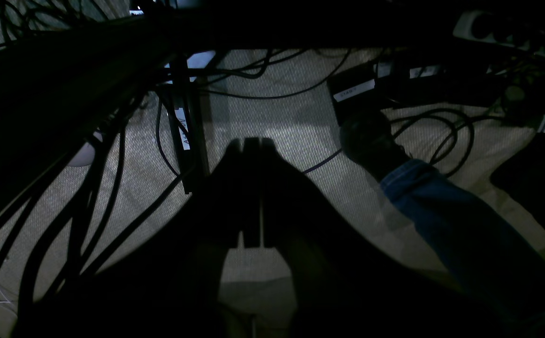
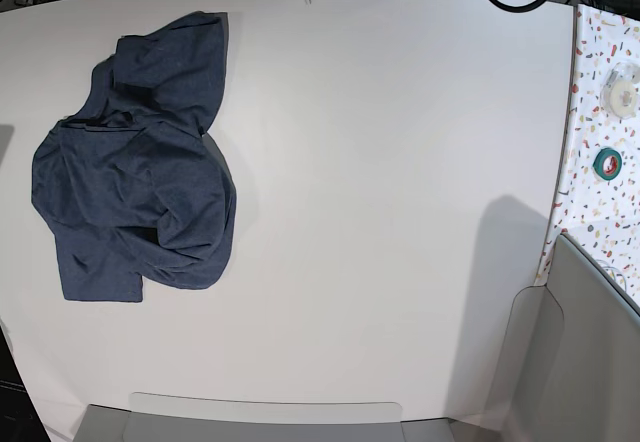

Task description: Layout the t-shirt on the table in an organized manner, then fold the t-shirt properly

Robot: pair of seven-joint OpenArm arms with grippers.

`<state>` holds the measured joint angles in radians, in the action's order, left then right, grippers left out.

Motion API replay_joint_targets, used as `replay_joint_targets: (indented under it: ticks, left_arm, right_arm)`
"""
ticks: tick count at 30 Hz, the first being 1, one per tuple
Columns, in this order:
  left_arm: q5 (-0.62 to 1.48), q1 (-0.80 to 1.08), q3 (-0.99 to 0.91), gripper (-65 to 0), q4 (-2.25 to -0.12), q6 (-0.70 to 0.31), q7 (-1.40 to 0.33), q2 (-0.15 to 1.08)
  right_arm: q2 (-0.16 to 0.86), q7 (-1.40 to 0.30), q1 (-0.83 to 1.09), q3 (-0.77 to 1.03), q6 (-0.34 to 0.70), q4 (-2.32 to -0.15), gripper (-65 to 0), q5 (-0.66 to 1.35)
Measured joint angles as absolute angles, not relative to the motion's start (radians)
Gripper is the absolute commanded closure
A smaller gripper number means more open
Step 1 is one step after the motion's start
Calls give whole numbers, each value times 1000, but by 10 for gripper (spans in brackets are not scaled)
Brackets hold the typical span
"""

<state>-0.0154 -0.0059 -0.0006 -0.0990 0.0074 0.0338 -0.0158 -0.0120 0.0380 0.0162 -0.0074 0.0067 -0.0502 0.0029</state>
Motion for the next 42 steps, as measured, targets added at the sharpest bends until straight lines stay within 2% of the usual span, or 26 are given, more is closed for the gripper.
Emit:
replay_joint_targets:
  ticks: [22,28,35,42]
  left_arm:
    - [-12,4,-1,0,-127,7,31,-14]
    - [-12,118,-1,0,-282,7,30,-9]
    - [-8,308,-1,0,-494,1,16,4]
    - [-13,540,2,0,-842,0,20,44]
  right_arm:
    - [-39,38,25,-7,3,-50,-3,3]
    - [-41,43,101,-7,3,-132,-2,1]
    - [-30,25,305,-9,4,-371,-2,-2]
    - [-9,44,527,-6,2,-669,-2,-2]
